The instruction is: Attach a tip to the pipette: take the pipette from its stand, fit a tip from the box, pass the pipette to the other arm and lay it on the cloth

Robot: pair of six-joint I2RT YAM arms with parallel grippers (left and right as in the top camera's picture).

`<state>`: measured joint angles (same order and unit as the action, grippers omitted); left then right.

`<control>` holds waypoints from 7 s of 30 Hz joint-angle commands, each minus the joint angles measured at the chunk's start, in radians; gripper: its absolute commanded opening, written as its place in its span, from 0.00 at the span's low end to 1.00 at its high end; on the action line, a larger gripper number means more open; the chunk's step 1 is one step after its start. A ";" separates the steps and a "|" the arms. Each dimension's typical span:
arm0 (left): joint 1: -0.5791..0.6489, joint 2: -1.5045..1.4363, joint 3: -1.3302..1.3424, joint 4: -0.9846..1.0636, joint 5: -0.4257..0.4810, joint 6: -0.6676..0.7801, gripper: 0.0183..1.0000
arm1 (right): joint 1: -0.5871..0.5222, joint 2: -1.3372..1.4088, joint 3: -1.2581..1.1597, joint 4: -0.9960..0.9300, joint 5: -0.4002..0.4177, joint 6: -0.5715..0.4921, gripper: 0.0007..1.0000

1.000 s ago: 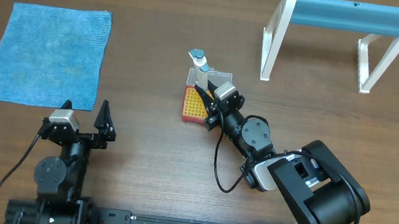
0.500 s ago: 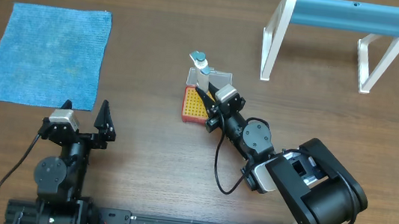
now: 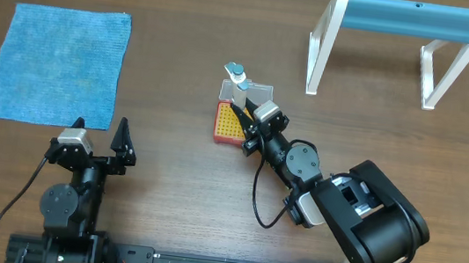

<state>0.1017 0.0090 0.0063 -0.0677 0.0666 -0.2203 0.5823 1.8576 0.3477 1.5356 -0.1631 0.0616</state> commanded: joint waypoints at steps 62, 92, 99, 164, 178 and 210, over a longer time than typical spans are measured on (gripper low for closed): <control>0.003 -0.005 -0.001 -0.009 -0.010 0.016 0.90 | 0.055 -0.728 0.524 -1.680 -0.747 0.297 0.08; 0.003 -0.001 -0.001 0.019 0.312 -0.893 0.90 | -0.001 -0.715 0.524 -1.337 -0.777 0.587 0.07; 0.003 0.019 0.006 0.171 0.489 -0.990 0.90 | -0.110 -0.715 0.524 -1.490 -0.927 0.600 0.07; 0.279 1.435 1.155 -0.919 0.571 0.117 0.01 | -0.811 -0.715 0.524 -1.707 -1.132 0.423 0.85; 0.284 2.225 2.349 -1.401 -0.176 0.375 0.01 | -0.747 -0.715 0.524 -2.116 -0.794 0.288 0.85; 0.258 2.598 2.383 -1.184 -0.175 0.550 0.01 | -0.723 -0.715 0.524 -2.298 -0.633 0.304 0.85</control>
<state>0.3546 2.5614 2.3722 -1.2480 -0.1284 0.3176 -0.1604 1.1423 0.8680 -0.7624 -0.8021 0.3565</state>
